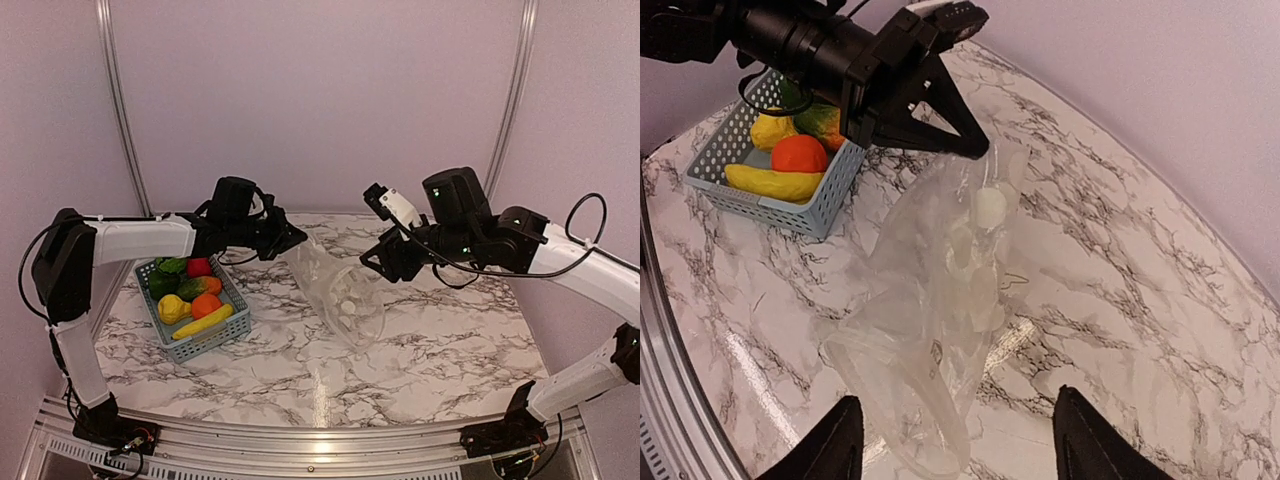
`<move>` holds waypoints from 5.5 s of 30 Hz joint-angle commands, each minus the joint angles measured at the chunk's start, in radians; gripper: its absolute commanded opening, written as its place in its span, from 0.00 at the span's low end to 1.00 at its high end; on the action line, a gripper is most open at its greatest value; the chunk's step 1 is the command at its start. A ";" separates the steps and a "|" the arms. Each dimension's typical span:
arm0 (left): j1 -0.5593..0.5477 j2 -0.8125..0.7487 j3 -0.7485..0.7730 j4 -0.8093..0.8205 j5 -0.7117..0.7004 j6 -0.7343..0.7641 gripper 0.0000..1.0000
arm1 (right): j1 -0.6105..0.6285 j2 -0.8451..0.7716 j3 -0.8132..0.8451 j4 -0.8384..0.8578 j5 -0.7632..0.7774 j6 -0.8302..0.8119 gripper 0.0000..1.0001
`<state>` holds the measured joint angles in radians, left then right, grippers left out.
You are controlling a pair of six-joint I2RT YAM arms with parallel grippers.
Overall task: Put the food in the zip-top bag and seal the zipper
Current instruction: Pass from the right arm to the left, then pass from the left arm to the right, then pick up the fake fruit from the bin, then place the fake fruit in the zipper food storage bag.
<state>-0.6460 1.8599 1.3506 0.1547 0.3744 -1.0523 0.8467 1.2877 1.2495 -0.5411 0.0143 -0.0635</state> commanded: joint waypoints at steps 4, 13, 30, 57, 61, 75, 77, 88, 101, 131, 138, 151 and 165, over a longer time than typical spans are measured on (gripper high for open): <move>0.021 -0.031 -0.029 0.071 0.026 -0.050 0.00 | -0.009 -0.066 -0.099 -0.068 -0.071 0.023 0.73; 0.037 -0.012 -0.027 0.077 0.066 -0.052 0.00 | -0.101 -0.093 -0.337 0.128 -0.121 0.016 0.66; 0.054 0.032 -0.003 0.040 0.061 -0.013 0.12 | -0.104 0.095 -0.300 0.344 -0.114 -0.006 0.12; 0.063 -0.409 -0.104 -0.882 -0.797 0.537 0.83 | -0.184 0.276 0.292 -0.270 0.342 0.037 0.00; 0.081 -0.385 -0.056 -0.916 -0.884 0.556 0.98 | -0.184 0.328 0.293 -0.239 0.242 0.089 0.00; 0.304 -0.170 0.060 -0.916 -0.823 0.674 0.99 | -0.169 0.425 0.318 -0.189 0.092 0.118 0.00; 0.320 -0.140 0.072 -0.913 -0.815 0.679 0.99 | -0.170 0.425 0.317 -0.191 0.086 0.117 0.00; 0.370 -0.021 0.091 -0.843 -0.748 0.708 0.92 | -0.168 0.418 0.320 -0.212 0.070 0.129 0.00; 0.360 -0.149 0.093 -0.870 -0.677 0.677 0.61 | -0.167 0.438 0.369 -0.246 0.076 0.153 0.00; -0.117 -0.035 0.159 -0.114 -0.082 0.276 0.41 | -0.168 0.528 0.581 -0.221 -0.153 0.451 0.00; -0.117 0.030 0.228 -0.244 -0.284 0.240 0.37 | -0.167 0.486 0.566 -0.194 -0.203 0.517 0.00; -0.127 0.128 0.370 -0.225 -0.258 0.251 0.73 | -0.180 0.505 0.586 -0.125 -0.316 0.605 0.00; -0.126 -0.127 0.237 -0.164 -0.307 0.293 0.99 | -0.212 0.471 0.520 -0.084 -0.288 0.643 0.00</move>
<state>-0.7670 1.7947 1.6279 -0.0536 0.0528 -0.7658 0.6392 1.7912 1.7836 -0.6579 -0.2806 0.5617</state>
